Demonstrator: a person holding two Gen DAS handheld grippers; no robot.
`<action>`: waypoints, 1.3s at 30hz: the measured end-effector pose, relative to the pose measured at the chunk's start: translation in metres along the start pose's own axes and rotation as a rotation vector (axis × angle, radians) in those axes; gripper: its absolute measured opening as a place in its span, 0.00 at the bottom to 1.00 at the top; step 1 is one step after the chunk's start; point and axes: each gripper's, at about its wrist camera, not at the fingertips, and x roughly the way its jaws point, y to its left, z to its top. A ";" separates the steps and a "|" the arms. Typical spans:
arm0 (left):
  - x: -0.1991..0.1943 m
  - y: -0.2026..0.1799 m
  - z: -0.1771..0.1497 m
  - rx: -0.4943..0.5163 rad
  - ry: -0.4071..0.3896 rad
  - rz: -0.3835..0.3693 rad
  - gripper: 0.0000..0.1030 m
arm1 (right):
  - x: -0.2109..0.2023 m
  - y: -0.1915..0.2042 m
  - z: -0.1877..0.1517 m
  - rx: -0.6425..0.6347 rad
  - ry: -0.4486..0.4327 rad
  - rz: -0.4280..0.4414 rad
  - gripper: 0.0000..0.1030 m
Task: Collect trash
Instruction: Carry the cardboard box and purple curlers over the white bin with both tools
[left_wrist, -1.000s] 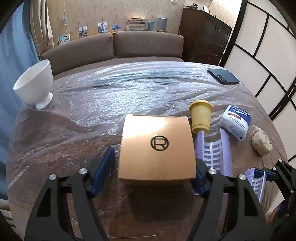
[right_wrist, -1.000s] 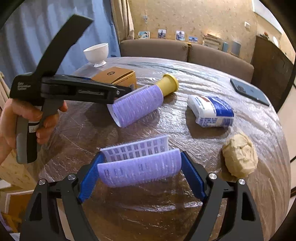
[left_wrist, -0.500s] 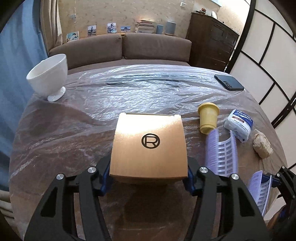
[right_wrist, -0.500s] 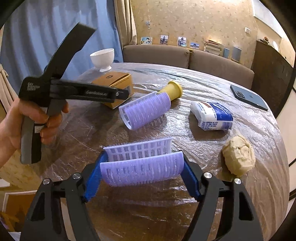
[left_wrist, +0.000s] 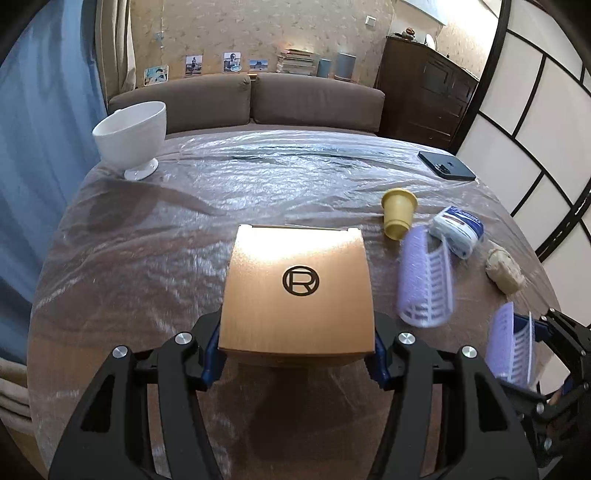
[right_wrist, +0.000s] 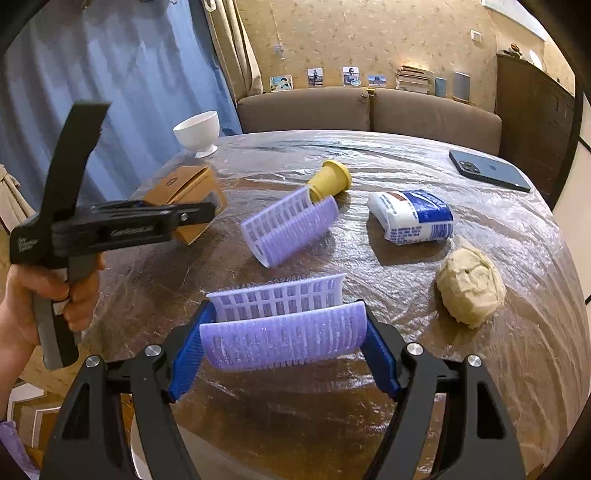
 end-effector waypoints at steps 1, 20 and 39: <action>-0.002 -0.001 -0.002 -0.002 0.000 -0.001 0.59 | -0.001 0.000 -0.001 0.003 0.001 -0.001 0.72; -0.032 -0.018 -0.047 0.003 0.016 -0.030 0.59 | -0.020 -0.002 -0.014 0.047 0.009 0.006 0.72; -0.057 -0.029 -0.083 0.039 0.032 -0.067 0.59 | -0.040 0.007 -0.034 0.025 0.017 0.030 0.72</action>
